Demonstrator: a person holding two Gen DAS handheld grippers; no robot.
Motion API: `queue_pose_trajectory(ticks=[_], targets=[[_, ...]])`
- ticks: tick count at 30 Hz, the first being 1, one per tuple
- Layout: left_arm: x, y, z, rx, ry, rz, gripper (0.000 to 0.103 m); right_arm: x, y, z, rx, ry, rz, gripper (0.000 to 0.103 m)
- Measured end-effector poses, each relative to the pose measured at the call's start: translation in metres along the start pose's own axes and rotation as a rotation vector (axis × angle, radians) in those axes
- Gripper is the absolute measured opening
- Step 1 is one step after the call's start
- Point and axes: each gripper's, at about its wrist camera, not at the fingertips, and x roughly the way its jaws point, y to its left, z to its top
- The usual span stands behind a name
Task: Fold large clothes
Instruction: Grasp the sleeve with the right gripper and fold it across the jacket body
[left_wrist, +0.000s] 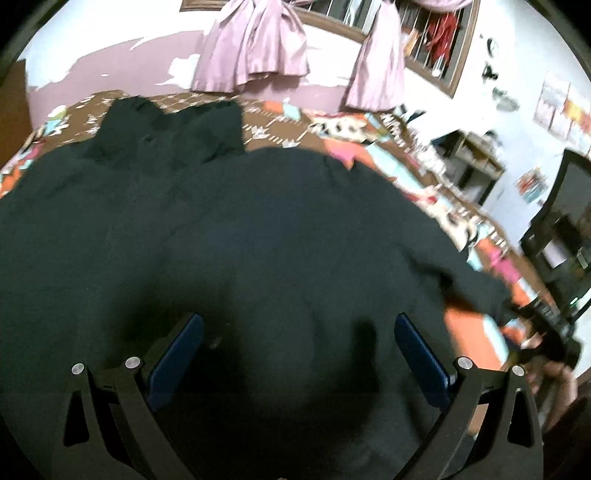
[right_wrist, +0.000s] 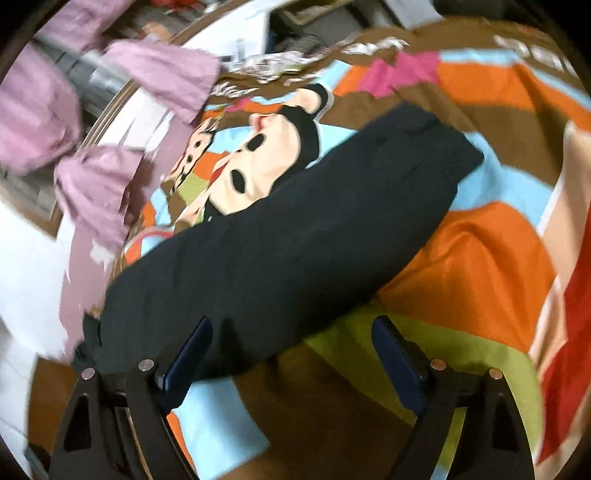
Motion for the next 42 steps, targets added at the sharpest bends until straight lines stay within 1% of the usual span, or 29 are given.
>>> queue_pose_trajectory(ticks=[2,4,5,6,7,8,9,10,11,12,14,18,21,24,26,27,29,30,32,33,35,36,38,40,42], targets=[[0.007,-0.006,0.012,0.005,-0.015,-0.056,0.101,0.005,-0.004,0.004,0.043,0.0,0.014,0.087],[0.015,-0.012,0.02,0.021,-0.009,-0.102,0.101,0.011,-0.007,0.01,0.083,0.005,0.027,0.081],[0.023,-0.016,0.023,0.036,0.009,-0.12,0.101,0.013,-0.009,0.011,0.1,0.011,0.027,0.071],[0.029,-0.018,0.023,0.05,0.029,-0.121,0.101,0.016,-0.011,0.013,0.127,0.017,0.024,0.058],[0.04,-0.022,0.023,0.07,0.069,-0.111,0.101,0.018,-0.014,0.015,0.154,0.018,0.026,0.052],[0.046,-0.024,0.021,0.084,0.101,-0.094,0.101,0.019,-0.016,0.016,0.19,0.017,0.031,0.044],[0.056,-0.026,0.018,0.106,0.136,-0.063,0.101,0.02,-0.018,0.017,0.218,0.015,0.034,0.039],[0.061,-0.026,0.016,0.122,0.147,-0.048,0.101,0.019,-0.02,0.018,0.242,0.013,0.039,0.036],[0.063,-0.026,0.014,0.134,0.144,-0.041,0.101,0.019,-0.02,0.019,0.255,0.014,0.043,0.027],[0.064,-0.026,0.013,0.135,0.14,-0.042,0.101,0.018,-0.019,0.021,0.253,0.014,0.043,0.02],[0.066,-0.022,0.01,0.127,0.134,-0.056,0.101,0.009,-0.009,0.027,0.206,-0.008,0.032,0.014],[0.068,-0.018,0.001,0.13,0.11,-0.074,0.101,-0.015,0.024,0.036,0.1,-0.069,0.005,0.01],[0.066,-0.018,0.002,0.117,0.104,-0.092,0.101,-0.038,0.061,0.044,-0.008,-0.127,-0.015,0.008],[0.049,-0.013,0.002,0.087,0.104,-0.118,0.101,-0.061,0.111,0.049,-0.148,-0.191,-0.019,0.008],[0.022,-0.003,0.004,0.063,0.064,-0.166,0.101,-0.072,0.144,0.046,-0.252,-0.226,-0.023,0.008],[0.008,0.001,0.005,0.06,0.049,-0.175,0.101,-0.079,0.169,0.041,-0.337,-0.254,-0.03,0.008],[-0.015,0.006,0.006,0.056,0.041,-0.172,0.101,-0.088,0.213,0.027,-0.494,-0.298,-0.037,0.008],[-0.03,0.014,0.004,0.045,0.034,-0.155,0.101,-0.091,0.232,0.017,-0.565,-0.313,-0.03,0.008],[-0.055,0.029,0.002,0.015,0.026,-0.134,0.101,-0.093,0.269,-0.004,-0.697,-0.33,-0.011,0.008],[-0.067,0.034,-0.001,0.0,0.019,-0.123,0.101,-0.093,0.288,-0.02,-0.776,-0.33,0.006,0.008],[-0.095,0.058,-0.008,-0.049,0.014,-0.079,0.101,-0.089,0.327,-0.061,-0.935,-0.312,0.046,0.008],[-0.106,0.062,-0.008,-0.067,0.012,-0.066,0.101,-0.086,0.34,-0.081,-1.004,-0.3,0.066,0.008],[-0.133,0.086,-0.014,-0.108,-0.003,-0.024,0.101,-0.081,0.36,-0.119,-1.13,-0.286,0.092,0.008],[-0.162,0.112,-0.02,-0.146,-0.026,0.015,0.101,-0.071,0.378,-0.174,-1.294,-0.26,0.111,0.008],[-0.186,0.135,-0.028,-0.181,-0.044,0.039,0.101,-0.057,0.386,-0.214,-1.383,-0.207,0.118,0.008]])
